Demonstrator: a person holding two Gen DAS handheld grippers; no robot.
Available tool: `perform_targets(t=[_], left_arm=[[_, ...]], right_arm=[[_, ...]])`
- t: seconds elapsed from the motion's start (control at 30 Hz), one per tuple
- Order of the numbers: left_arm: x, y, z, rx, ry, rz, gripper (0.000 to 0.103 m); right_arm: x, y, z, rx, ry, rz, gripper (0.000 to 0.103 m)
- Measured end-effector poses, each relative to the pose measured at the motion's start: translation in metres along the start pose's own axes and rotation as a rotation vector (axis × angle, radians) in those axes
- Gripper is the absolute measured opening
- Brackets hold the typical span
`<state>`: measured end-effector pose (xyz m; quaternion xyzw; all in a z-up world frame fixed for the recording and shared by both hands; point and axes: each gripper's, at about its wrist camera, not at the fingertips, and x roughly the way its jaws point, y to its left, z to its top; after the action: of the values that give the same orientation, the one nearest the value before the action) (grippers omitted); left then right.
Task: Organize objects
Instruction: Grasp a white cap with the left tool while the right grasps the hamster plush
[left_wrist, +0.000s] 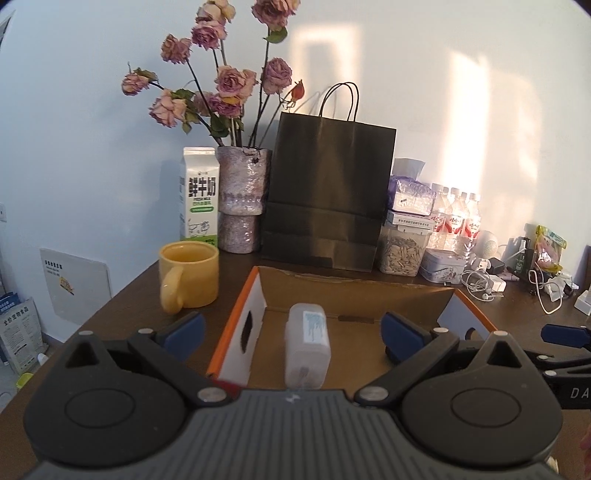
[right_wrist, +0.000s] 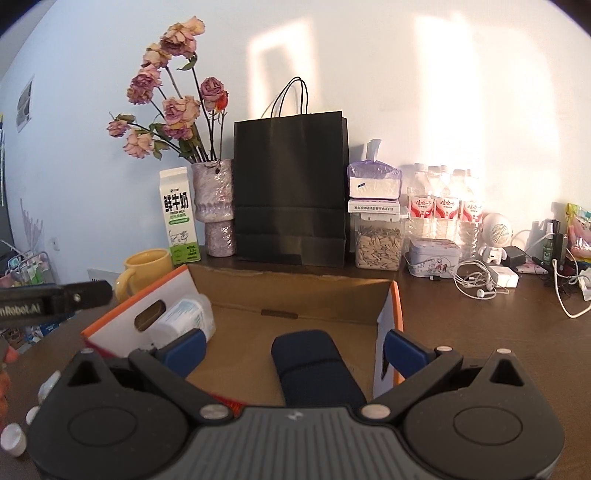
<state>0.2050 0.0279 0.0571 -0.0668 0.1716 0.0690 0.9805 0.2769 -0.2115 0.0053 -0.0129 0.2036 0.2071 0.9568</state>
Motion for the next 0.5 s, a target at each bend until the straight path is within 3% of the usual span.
perform_targets(t=[0.5], left_arm=[[-0.072,0.034,-0.038,0.005,0.025,-0.006,0.103]], right_arm=[[-0.072,0.018,-0.053,-0.057,0.029,0.008,0.103]])
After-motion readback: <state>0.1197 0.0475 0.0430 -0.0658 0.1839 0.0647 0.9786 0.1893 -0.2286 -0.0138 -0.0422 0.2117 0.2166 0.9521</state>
